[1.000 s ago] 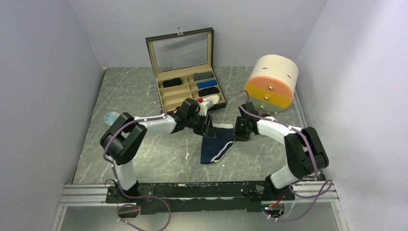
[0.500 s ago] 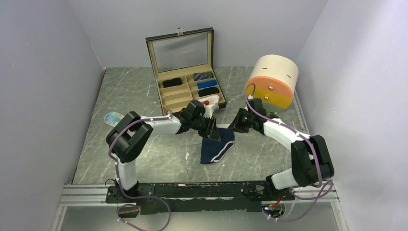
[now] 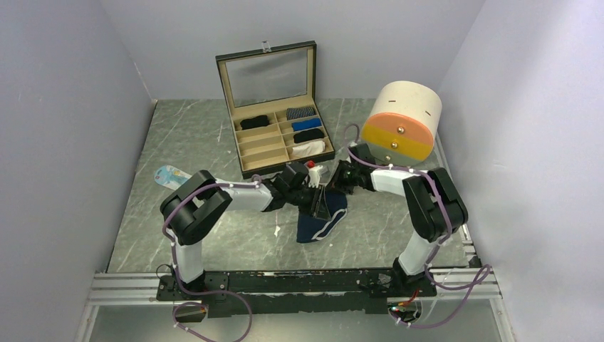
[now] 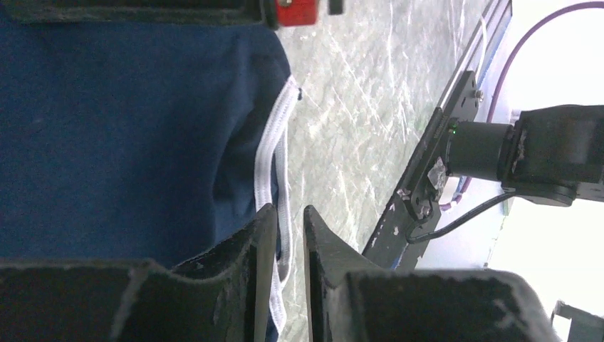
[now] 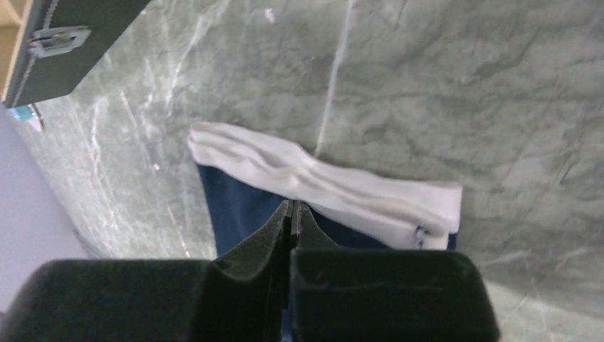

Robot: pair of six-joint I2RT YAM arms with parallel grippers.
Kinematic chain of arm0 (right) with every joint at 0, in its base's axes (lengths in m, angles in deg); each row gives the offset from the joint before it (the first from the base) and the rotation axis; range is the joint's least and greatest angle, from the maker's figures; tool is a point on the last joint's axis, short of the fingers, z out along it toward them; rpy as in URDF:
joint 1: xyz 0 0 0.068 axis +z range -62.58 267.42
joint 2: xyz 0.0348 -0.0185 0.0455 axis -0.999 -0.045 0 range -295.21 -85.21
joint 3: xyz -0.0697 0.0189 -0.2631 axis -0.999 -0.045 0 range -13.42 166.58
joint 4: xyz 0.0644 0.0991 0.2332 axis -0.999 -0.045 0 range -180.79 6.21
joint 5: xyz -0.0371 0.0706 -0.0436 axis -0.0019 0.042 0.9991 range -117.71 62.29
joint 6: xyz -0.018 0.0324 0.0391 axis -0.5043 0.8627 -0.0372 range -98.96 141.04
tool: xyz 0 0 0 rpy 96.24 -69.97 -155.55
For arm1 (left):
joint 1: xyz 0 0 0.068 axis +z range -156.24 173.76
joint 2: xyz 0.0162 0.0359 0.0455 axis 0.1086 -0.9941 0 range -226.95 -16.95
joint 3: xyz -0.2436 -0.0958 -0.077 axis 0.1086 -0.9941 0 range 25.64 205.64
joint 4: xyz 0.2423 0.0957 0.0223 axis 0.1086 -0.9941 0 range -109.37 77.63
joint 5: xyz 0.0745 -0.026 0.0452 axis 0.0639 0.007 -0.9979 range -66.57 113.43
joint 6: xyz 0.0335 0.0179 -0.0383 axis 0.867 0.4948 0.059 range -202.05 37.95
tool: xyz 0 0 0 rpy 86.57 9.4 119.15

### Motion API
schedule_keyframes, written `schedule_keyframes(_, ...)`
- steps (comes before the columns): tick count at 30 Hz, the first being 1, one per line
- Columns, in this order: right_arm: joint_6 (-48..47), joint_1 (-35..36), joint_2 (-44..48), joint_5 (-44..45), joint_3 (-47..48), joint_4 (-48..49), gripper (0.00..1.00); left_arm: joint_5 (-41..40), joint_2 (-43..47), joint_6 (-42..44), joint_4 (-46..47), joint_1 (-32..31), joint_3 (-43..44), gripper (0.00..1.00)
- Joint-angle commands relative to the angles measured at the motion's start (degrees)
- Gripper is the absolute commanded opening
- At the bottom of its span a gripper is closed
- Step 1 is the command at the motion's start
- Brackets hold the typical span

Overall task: Roll the underwear
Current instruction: Fold the underwear at the center of the board.

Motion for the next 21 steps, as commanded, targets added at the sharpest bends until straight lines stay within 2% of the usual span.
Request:
schedule_keyframes(1,-1.2,-0.1,-3.9,2.6,2.0,4.8,0.02,-2.8,-0.5,-1.8,2.9,-0.1,-1.6,0.26)
schedule_keyframes(12,-1.4,-0.1,-4.7,2.0,1.0,7.2,0.03,-3.1,-0.7,-3.4,6.3,-3.2,-5.3,0.25)
schedule_keyframes(17,-2.7,-0.3,-1.3,0.1,3.0,5.0,0.11,-2.5,0.5,-2.5,5.6,-3.2,-2.9,0.27)
schedule_keyframes(21,-4.6,-0.8,2.8,0.8,6.0,0.5,0.22,-1.7,2.0,-2.4,5.4,-3.2,-0.9,0.33)
